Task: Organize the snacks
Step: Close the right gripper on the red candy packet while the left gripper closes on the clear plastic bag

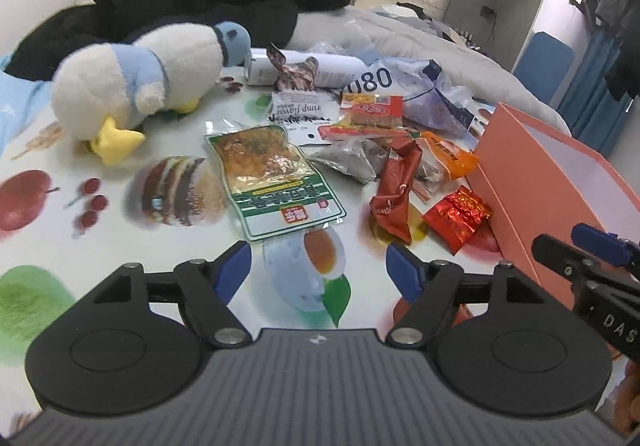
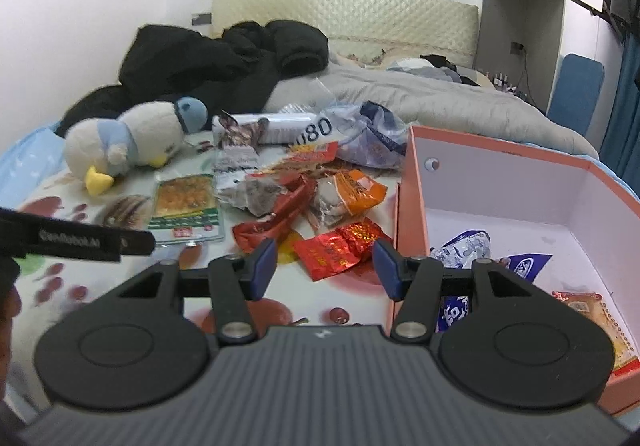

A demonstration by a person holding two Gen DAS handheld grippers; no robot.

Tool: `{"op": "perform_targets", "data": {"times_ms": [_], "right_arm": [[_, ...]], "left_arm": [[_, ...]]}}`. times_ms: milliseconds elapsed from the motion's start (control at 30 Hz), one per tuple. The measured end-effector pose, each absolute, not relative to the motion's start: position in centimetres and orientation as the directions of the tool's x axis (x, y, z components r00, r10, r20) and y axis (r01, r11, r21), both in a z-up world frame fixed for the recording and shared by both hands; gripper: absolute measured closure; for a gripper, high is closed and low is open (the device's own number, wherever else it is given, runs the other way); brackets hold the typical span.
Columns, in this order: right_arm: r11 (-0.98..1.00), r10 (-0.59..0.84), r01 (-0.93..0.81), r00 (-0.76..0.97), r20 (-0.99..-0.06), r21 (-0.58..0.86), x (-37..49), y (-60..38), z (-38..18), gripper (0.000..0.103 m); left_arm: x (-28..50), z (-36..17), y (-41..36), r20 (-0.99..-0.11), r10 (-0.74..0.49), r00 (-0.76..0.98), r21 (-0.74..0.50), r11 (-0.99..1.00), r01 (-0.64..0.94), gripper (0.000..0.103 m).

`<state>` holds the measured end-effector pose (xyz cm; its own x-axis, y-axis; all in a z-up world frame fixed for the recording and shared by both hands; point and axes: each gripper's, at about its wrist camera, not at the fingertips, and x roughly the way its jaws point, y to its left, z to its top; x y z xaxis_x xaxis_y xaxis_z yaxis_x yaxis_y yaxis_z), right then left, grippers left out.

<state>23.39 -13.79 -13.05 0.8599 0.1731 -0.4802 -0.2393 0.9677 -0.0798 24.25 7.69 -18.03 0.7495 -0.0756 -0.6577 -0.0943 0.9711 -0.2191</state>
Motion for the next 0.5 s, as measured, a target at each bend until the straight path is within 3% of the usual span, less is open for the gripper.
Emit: {"op": "perform_targets", "data": {"times_ms": [167, 367, 500], "right_arm": [[0.96, 0.16, -0.247, 0.868, -0.47, -0.13, 25.0, -12.5, -14.2, 0.045], [0.961, 0.049, -0.156, 0.908, -0.416, -0.228, 26.0, -10.6, -15.2, 0.046], [0.954, 0.051, -0.157, 0.926, -0.375, -0.257, 25.9, -9.8, -15.7, 0.048]], "left_arm": [[27.4, -19.5, 7.8, -0.681, -0.058, 0.73, -0.18, 0.98, -0.09, 0.025], [31.1, -20.0, 8.5, -0.667, -0.132, 0.733, -0.265, 0.962, -0.069, 0.025], [33.8, -19.9, 8.2, -0.656, -0.172, 0.735, -0.287, 0.957, -0.033, 0.025]]}}
